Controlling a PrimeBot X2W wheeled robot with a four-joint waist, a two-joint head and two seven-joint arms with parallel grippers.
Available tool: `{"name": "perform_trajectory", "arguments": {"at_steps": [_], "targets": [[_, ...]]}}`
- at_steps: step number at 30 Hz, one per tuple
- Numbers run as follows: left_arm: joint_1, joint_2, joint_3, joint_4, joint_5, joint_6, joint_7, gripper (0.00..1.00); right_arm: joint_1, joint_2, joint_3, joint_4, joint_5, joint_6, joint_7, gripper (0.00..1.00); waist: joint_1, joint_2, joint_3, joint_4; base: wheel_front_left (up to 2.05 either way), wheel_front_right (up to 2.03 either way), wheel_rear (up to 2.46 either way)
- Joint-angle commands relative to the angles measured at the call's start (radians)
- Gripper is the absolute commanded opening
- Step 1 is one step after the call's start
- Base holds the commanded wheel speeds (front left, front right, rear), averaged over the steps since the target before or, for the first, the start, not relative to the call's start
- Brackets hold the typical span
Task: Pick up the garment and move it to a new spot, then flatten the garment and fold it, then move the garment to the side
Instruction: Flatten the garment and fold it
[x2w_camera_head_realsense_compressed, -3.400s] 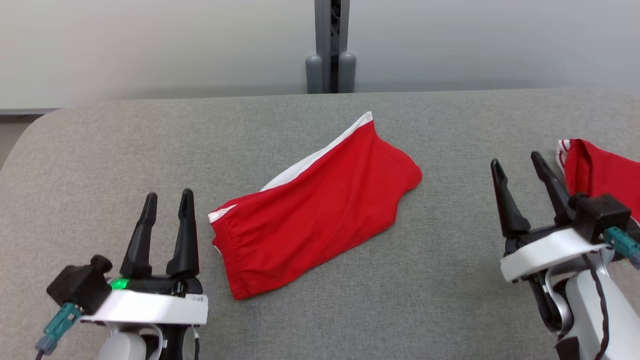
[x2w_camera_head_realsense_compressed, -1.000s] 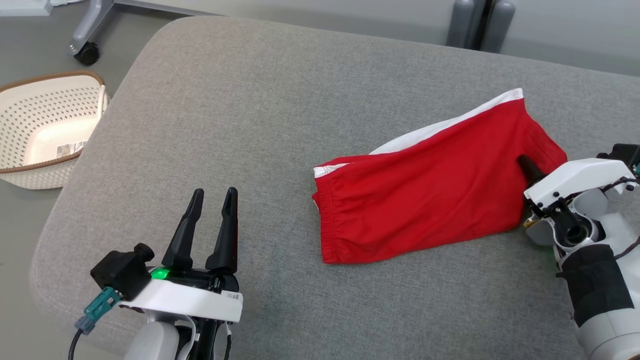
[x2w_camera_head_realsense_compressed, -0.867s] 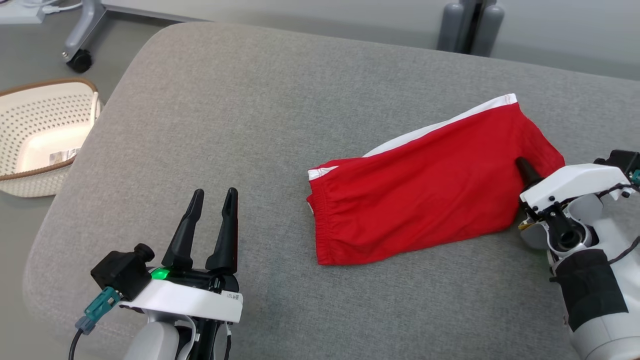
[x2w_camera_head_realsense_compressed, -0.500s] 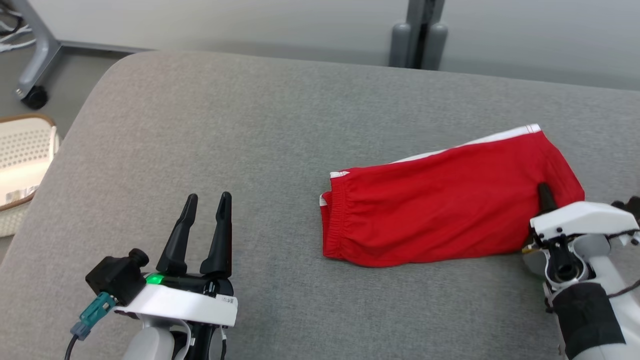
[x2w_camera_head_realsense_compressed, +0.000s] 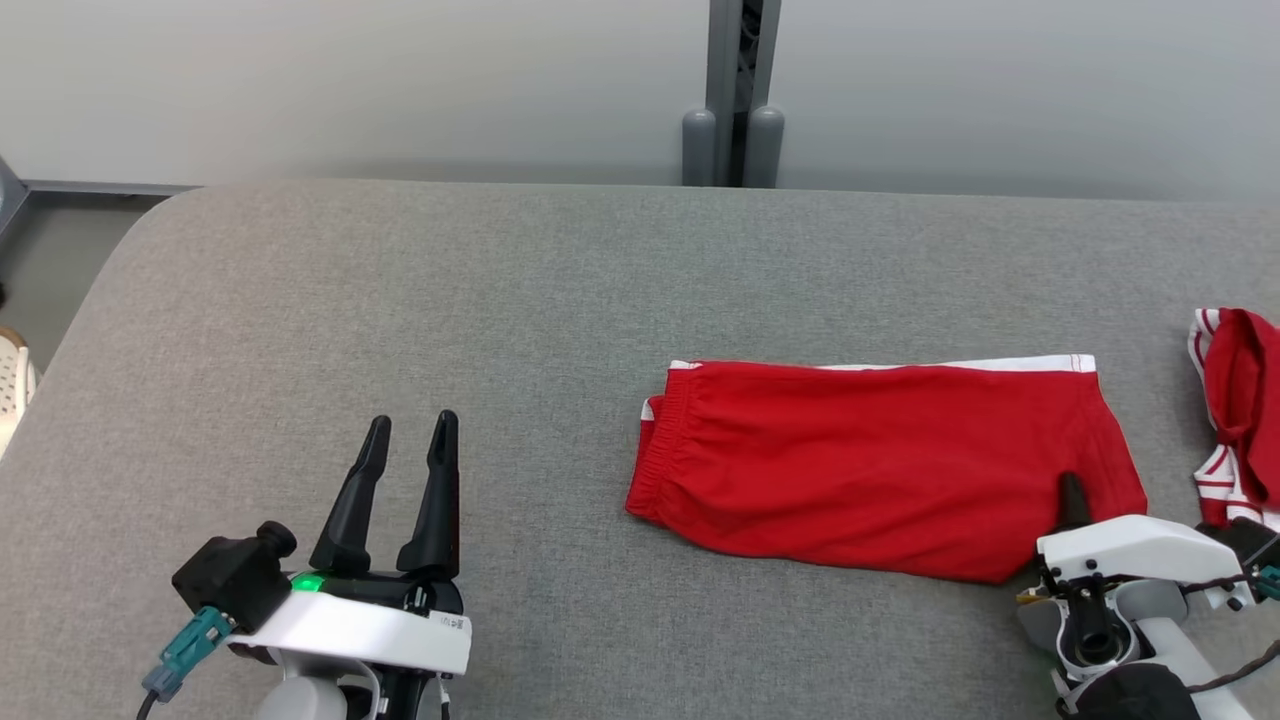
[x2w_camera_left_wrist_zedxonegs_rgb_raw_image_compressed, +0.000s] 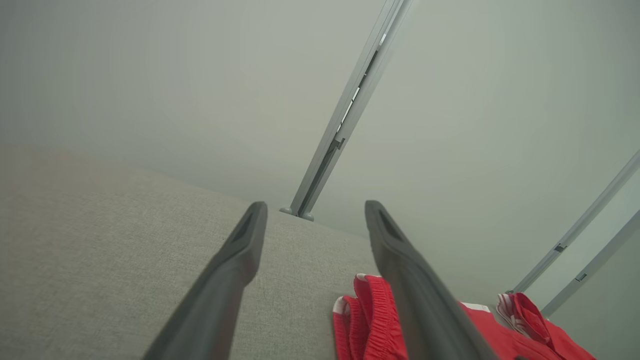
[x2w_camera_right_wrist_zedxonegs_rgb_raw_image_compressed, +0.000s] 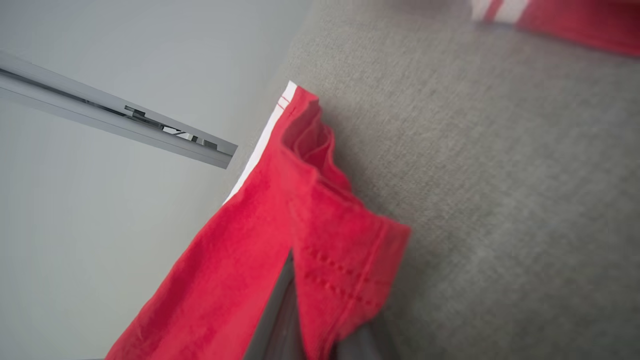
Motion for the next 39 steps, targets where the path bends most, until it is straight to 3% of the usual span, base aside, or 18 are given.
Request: {"name": "perform_trajectory", "arguments": {"at_steps": [1, 7, 20, 25, 39], "targets": [[0.009, 0.004, -0.001, -0.002, 0.008, -0.002, -0.003, 1.0, 0.038, -0.008, 0.016, 0.028, 0.018, 0.0, -0.026, 0.0, 0.0, 0.0, -0.006, -0.01, 0.0, 0.0, 0.0], [0.009, 0.004, 0.001, 0.002, 0.013, -0.002, -0.003, 1.0, 0.006, -0.009, 0.069, -0.012, 0.001, 0.0, -0.052, 0.0, 0.0, 0.0, -0.013, -0.016, 0.0, 0.0, 0.0], [0.037, 0.004, 0.012, 0.016, 0.008, -0.002, -0.003, 1.0, 0.1, -0.007, 0.193, -0.401, -0.192, 0.0, -0.058, 0.0, 0.0, 0.0, -0.064, 0.047, 0.0, 0.0, 0.0], [0.048, 0.004, 0.016, 0.017, 0.001, -0.002, -0.003, 1.0, 0.145, -0.008, 0.264, -0.498, -0.23, 0.0, -0.058, 0.0, 0.0, 0.0, -0.071, 0.088, 0.0, 0.0, 0.0], [0.056, 0.004, 0.003, 0.02, -0.02, -0.002, -0.003, 1.0, 0.166, -0.007, 0.436, -0.497, -0.261, 0.0, -0.028, 0.0, 0.0, 0.0, -0.056, 0.197, 0.0, 0.0, 0.0]]}}
